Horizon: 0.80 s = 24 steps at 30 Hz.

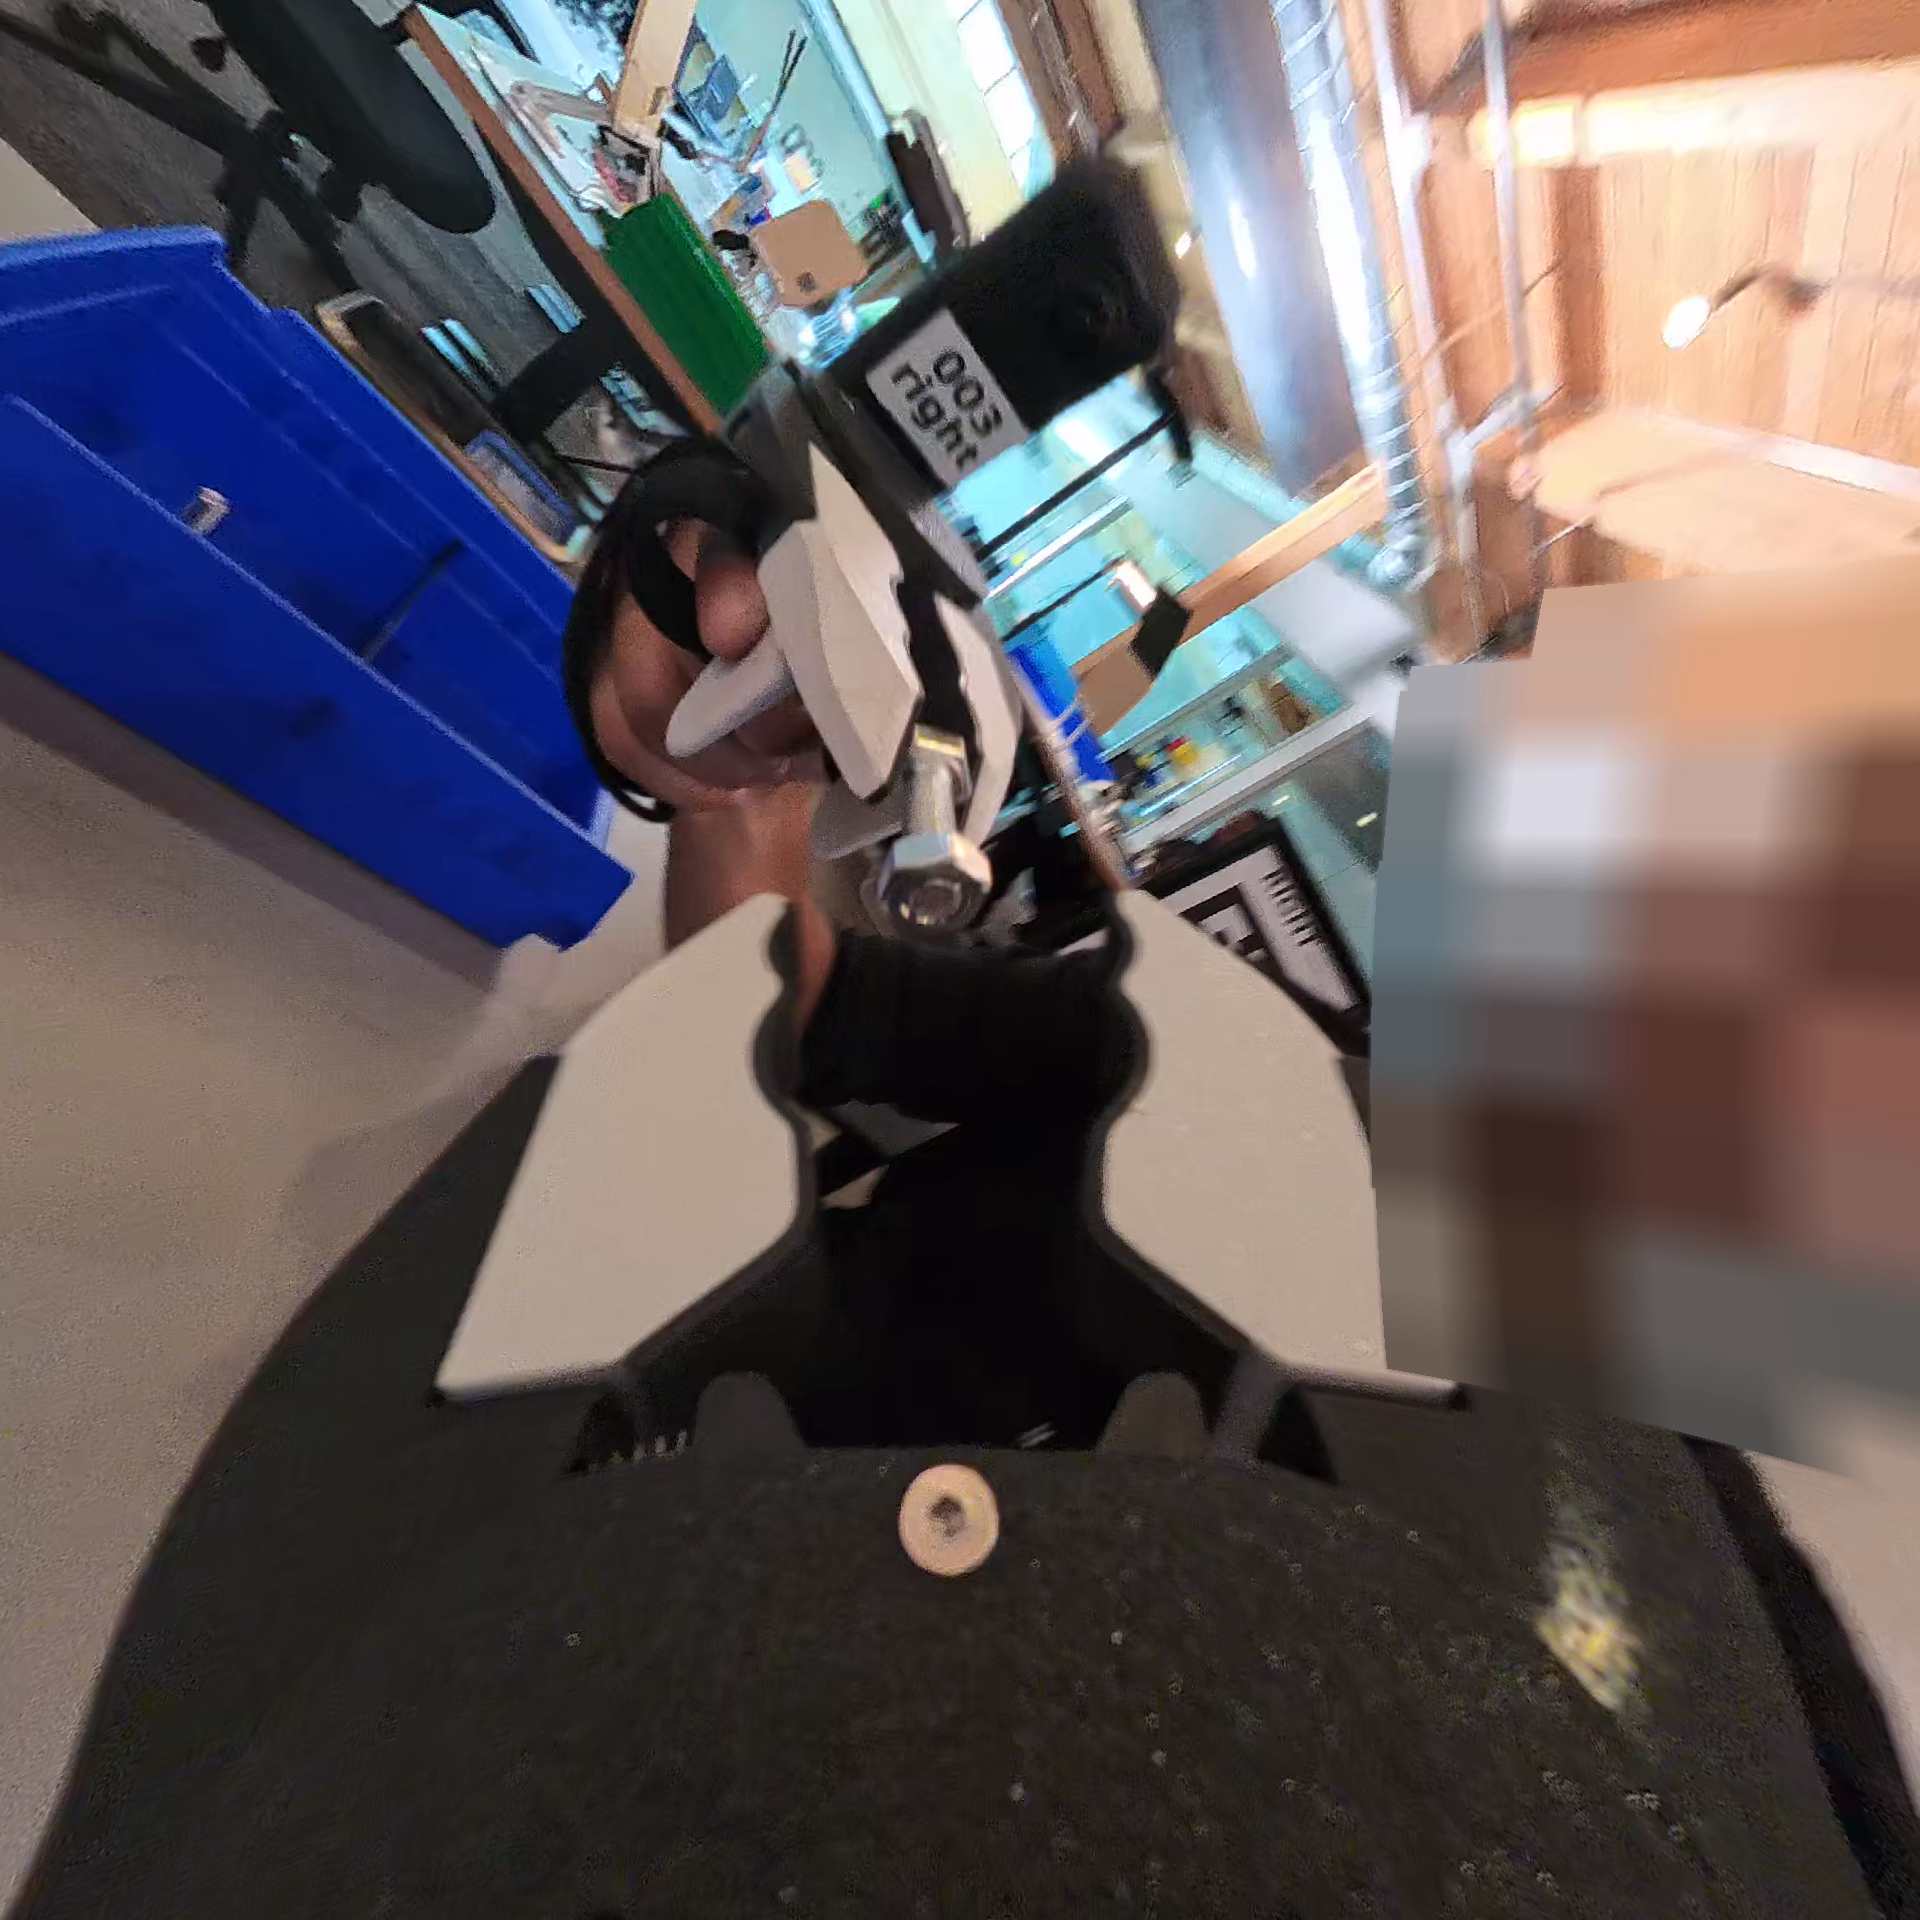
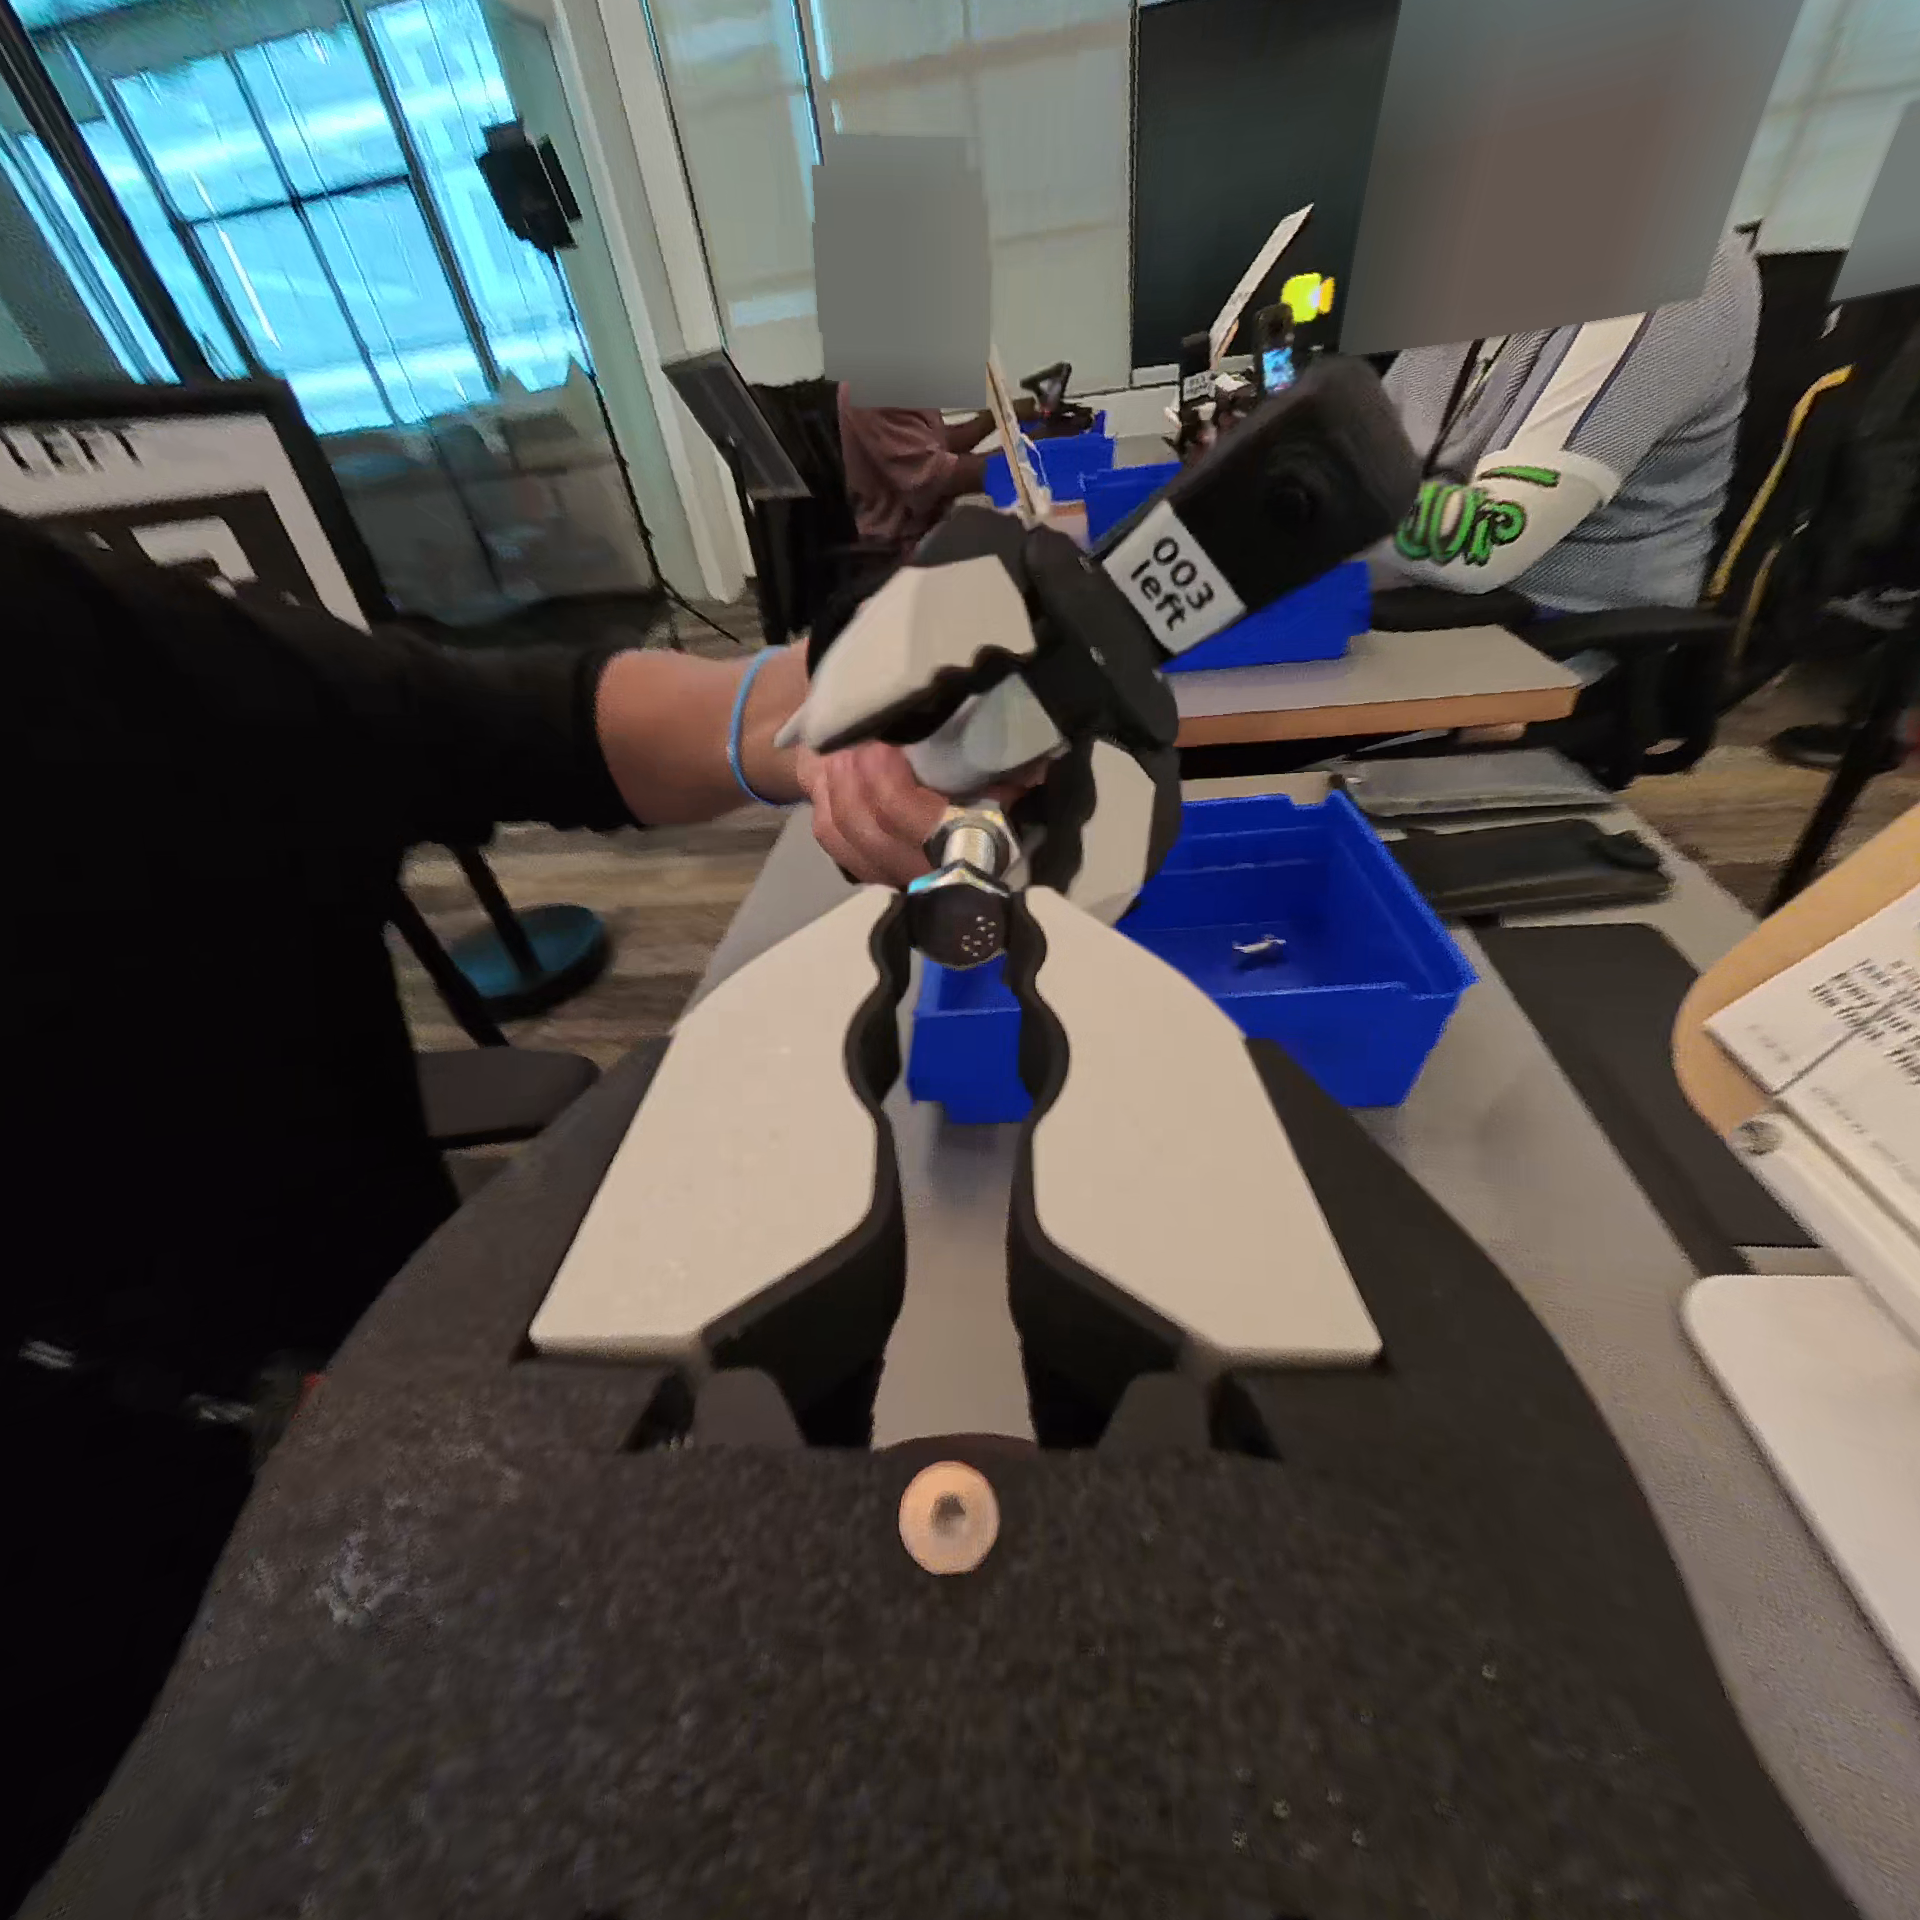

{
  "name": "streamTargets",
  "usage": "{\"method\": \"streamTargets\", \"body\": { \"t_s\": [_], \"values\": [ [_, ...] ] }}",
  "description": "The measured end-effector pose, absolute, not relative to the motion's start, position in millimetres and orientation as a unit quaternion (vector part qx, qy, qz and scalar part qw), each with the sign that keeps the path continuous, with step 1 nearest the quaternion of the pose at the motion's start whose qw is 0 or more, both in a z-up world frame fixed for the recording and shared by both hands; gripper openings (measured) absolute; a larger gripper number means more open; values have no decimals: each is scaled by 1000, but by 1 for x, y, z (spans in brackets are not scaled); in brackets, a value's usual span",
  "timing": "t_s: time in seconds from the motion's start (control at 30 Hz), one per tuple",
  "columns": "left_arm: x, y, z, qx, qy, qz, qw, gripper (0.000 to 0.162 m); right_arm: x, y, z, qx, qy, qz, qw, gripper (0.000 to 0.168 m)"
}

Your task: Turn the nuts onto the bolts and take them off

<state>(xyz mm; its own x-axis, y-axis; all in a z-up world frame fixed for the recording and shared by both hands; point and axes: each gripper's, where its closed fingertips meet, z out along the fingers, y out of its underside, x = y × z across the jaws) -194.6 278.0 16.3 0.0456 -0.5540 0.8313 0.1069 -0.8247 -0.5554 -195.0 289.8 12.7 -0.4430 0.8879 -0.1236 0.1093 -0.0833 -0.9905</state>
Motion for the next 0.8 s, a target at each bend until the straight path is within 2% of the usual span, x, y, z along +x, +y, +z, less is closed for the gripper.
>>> {"method": "streamTargets", "body": {
  "t_s": [0.03, 0.07, 0.13, 0.23, 0.33, 0.43, 0.53, 0.8],
  "values": [
    [-195, 278, 9, -700, 192, -634, 267, 66, -194, 291, 13, -422, -587, 620, 304, 18],
    [-198, 281, -3, -728, 228, -571, 302, 68, -194, 292, 14, -425, -578, 635, 288, 18],
    [-213, 298, -28, -780, 302, -375, 400, 67, -193, 293, 16, -430, -559, 660, 256, 18],
    [-233, 311, -37, -777, 392, -113, 479, 63, -194, 296, 11, -454, -529, 692, 188, 18],
    [-234, 311, -25, -729, 448, 43, 515, 58, -196, 299, 5, -465, -501, 718, 131, 18],
    [-233, 311, -21, -693, 491, 154, 506, 55, -197, 296, 2, -465, -490, 731, 96, 18],
    [-227, 308, -21, -666, 523, 190, 498, 48, -200, 295, -1, -470, -491, 728, 91, 18],
    [-207, 296, -13, -627, 553, 167, 522, 34, -201, 288, 1, -465, -492, 732, 81, 17]
  ]
}}
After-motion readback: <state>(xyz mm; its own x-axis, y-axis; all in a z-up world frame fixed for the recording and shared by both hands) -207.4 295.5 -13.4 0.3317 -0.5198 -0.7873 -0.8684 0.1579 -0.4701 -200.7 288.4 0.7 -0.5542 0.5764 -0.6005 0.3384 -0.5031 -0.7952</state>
